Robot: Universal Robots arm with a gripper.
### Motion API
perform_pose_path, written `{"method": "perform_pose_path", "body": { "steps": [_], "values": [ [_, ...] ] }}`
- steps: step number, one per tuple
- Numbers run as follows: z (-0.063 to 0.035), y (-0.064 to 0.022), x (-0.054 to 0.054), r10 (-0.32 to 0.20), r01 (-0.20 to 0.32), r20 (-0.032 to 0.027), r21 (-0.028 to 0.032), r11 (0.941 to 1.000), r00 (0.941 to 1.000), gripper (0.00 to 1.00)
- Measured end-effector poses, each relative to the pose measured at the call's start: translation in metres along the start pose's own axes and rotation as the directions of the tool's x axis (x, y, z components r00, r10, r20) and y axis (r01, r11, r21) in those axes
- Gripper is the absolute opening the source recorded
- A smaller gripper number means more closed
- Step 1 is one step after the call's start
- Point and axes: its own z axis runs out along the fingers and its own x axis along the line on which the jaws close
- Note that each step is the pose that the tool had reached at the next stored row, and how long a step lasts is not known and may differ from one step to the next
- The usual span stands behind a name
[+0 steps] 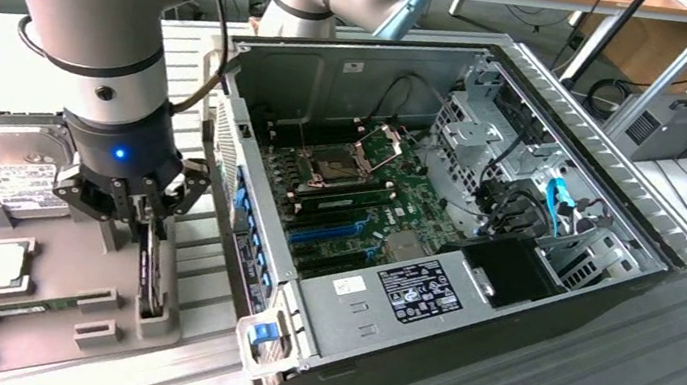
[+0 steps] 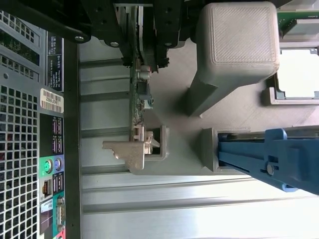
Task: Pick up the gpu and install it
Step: 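Pick up the gpu and move the gpu toward the slot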
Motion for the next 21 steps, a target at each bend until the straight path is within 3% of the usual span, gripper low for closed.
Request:
{"method": "perform_pose_path", "body": {
  "steps": [21],
  "values": [
    [-0.0075, -0.0004, -0.0002, 0.0, 0.0, 0.0, 0.0, 1.0, 1.0, 0.29]
  ]
}}
